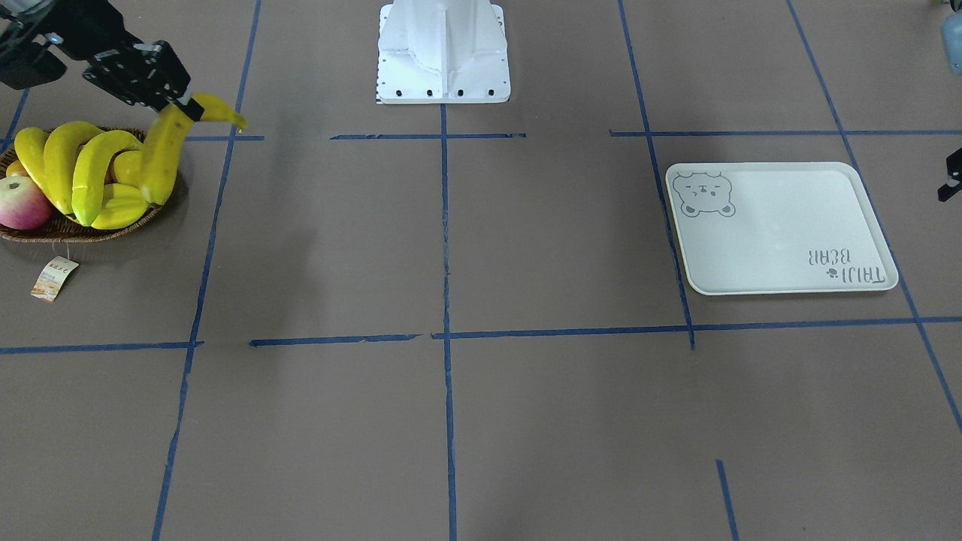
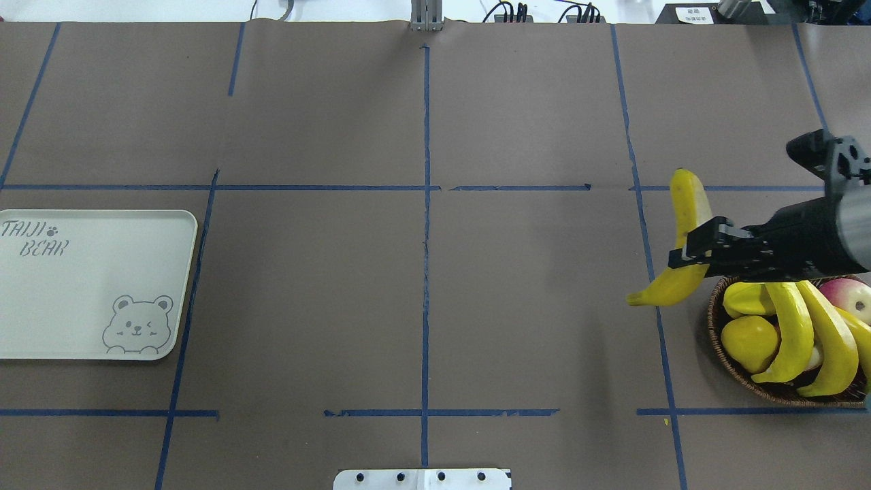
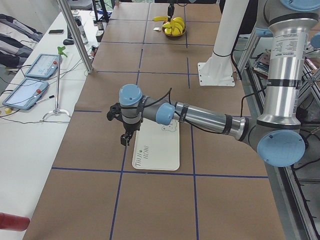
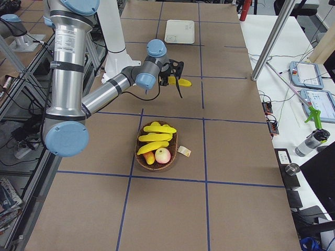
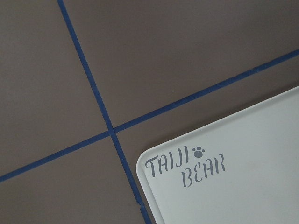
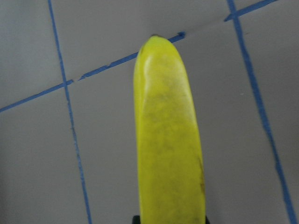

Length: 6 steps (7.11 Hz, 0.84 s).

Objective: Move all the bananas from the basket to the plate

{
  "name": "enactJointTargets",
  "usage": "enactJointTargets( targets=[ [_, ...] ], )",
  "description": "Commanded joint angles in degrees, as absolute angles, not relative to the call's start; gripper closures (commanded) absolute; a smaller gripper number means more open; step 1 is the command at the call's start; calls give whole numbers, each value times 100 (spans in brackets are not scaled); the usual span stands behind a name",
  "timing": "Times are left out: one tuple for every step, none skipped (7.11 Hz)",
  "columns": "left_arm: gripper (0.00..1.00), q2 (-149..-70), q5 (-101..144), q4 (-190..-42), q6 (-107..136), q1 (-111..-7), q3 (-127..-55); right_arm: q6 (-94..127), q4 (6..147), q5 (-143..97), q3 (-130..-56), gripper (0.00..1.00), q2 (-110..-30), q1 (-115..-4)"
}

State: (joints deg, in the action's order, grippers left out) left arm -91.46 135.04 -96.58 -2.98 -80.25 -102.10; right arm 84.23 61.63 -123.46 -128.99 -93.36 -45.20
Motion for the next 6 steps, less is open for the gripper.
enactJointTargets(
  targets=[
    [0,-9237,13711,-10768,760,-7211,-10152,9347,6135,-11230,-12649,95,-8397,-3486],
    [0,-9464,13711,-11289,1844,-6668,-10099,9787,5969,-10719,-12395,95,-7898,-3054],
    [0,-9840,13711,-11520,3160,-6401,-10125,10035,5707,-10375,-12027,95,-7510,-2780],
    [0,-10166,13711,-11688,4373,-6172,-10212,10089,5408,-9919,-11832,95,-7419,-2438],
    [1,-10456,13702,-11985,5552,-5796,-10248,10099,4909,-9366,-11656,95,-7374,-2052],
    [1,-10851,13685,-12415,6816,-5374,-10222,10099,4600,-9186,-11428,95,-7191,-1883]
  ],
)
